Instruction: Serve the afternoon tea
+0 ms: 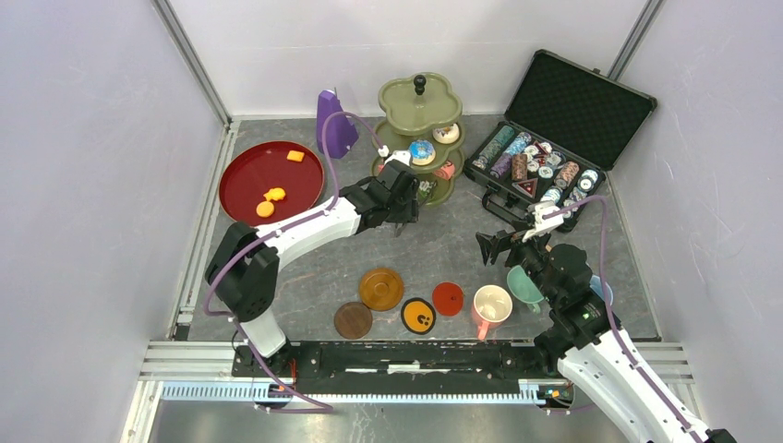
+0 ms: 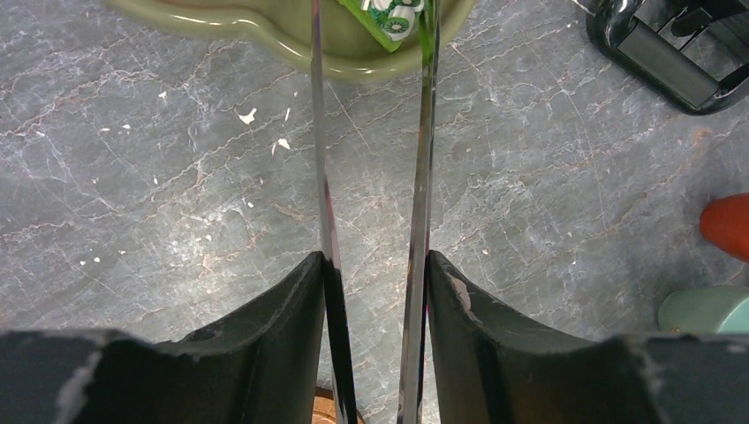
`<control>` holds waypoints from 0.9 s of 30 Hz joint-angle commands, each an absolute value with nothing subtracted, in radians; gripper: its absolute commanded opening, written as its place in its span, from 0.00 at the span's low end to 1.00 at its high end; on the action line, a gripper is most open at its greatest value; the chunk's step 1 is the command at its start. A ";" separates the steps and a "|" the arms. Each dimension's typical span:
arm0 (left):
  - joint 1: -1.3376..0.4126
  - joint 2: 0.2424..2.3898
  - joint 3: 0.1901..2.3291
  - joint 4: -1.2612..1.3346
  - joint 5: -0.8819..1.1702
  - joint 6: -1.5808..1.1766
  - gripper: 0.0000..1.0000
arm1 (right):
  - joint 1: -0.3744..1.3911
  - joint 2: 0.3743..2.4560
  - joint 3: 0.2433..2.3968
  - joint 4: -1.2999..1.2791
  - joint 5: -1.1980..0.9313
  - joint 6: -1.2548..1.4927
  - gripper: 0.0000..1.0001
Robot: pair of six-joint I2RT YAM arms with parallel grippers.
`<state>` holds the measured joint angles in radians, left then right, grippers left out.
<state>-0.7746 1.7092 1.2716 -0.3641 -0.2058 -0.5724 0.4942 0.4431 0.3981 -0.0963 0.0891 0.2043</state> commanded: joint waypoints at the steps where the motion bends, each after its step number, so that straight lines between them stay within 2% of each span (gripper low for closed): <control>1: -0.779 1.703 1.319 -0.330 -0.222 -0.580 0.53 | 0.491 0.447 0.431 -0.075 0.095 0.197 0.98; 7: -0.779 1.649 1.307 -0.359 -0.238 -0.549 0.63 | 0.491 0.445 0.428 -0.077 0.100 0.194 0.98; 16: -0.777 1.443 1.192 -0.423 -0.253 -0.486 0.58 | 0.491 0.451 0.422 -0.064 0.095 0.193 0.98; 21: -0.770 1.286 1.117 -0.489 -0.335 -0.440 0.56 | 0.491 0.462 0.407 -0.035 0.078 0.203 0.98; 27: -0.682 1.161 1.051 -0.557 -0.375 -0.418 0.56 | 0.491 0.500 0.414 -0.008 0.050 0.210 0.98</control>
